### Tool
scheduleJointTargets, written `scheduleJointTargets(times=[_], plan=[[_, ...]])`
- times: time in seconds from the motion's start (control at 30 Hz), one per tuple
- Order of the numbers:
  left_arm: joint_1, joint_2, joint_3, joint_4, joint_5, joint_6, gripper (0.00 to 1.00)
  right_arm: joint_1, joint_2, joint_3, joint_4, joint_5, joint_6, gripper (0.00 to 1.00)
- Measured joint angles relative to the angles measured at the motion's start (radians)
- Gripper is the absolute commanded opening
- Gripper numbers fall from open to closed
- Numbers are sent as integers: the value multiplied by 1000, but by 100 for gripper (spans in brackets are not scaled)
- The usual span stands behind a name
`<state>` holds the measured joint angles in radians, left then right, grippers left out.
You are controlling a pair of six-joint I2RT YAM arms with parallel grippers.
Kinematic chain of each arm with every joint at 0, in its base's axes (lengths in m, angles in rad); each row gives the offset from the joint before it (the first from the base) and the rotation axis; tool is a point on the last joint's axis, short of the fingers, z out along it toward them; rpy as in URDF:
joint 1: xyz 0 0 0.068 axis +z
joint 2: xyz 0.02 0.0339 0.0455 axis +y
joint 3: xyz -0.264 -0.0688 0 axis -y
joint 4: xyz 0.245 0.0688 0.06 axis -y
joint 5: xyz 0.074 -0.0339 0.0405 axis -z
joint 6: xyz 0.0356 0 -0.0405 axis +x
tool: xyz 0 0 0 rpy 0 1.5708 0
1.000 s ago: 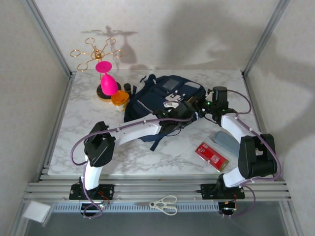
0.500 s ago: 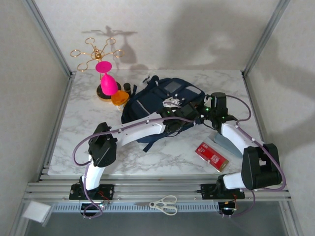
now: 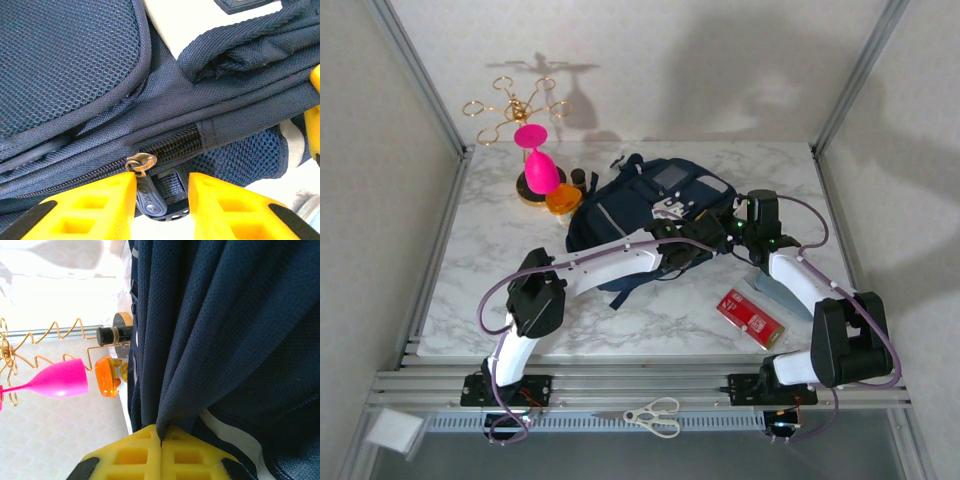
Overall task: Pack the student bag
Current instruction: Unzip the student bag at the center of the table.
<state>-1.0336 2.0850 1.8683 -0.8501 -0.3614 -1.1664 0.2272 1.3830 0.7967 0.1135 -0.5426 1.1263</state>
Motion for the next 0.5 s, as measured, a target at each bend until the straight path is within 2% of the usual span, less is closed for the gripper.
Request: scheduleJointTargets(times=[0.23, 0.5], plan=[[0, -11, -74, 11, -5, -8, 34, 3, 0, 0, -6, 0, 0, 0], [4, -8, -47, 3, -7, 1, 32, 5, 0, 0, -3, 5, -4, 0]])
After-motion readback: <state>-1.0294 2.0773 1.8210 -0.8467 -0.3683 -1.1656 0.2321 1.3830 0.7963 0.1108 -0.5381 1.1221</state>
